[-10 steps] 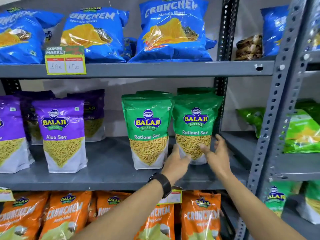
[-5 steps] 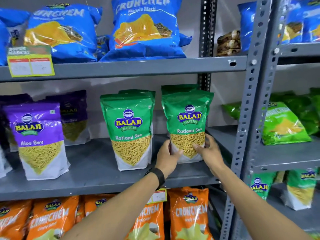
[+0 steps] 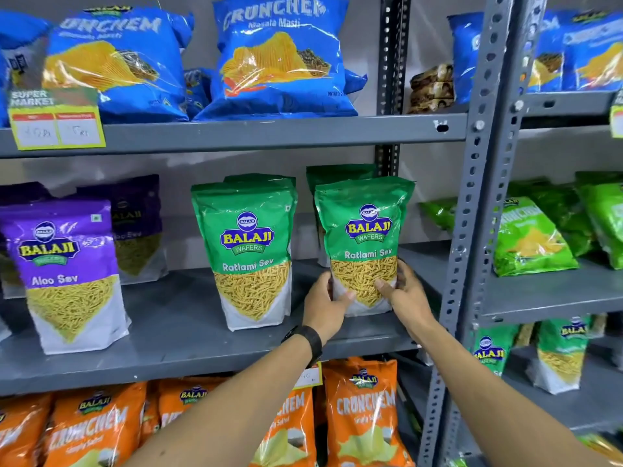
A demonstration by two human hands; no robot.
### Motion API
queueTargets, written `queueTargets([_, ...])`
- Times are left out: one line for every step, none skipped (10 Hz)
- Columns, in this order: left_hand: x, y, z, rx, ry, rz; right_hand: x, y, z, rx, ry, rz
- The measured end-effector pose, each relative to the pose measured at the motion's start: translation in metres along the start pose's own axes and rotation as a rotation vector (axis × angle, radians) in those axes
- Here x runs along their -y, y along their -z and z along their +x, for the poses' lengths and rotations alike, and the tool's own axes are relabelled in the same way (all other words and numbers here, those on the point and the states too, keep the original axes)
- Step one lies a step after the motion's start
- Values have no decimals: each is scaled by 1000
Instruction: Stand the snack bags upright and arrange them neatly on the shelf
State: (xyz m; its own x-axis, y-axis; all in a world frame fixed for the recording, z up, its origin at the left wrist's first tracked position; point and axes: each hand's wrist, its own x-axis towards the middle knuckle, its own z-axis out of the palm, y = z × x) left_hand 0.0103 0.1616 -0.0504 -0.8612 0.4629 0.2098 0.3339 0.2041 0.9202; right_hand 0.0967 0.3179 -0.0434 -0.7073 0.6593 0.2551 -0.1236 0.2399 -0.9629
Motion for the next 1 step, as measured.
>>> queueTargets([-7,7,-10,30,-35,-43,-6,-4,-1,-84,4,-70])
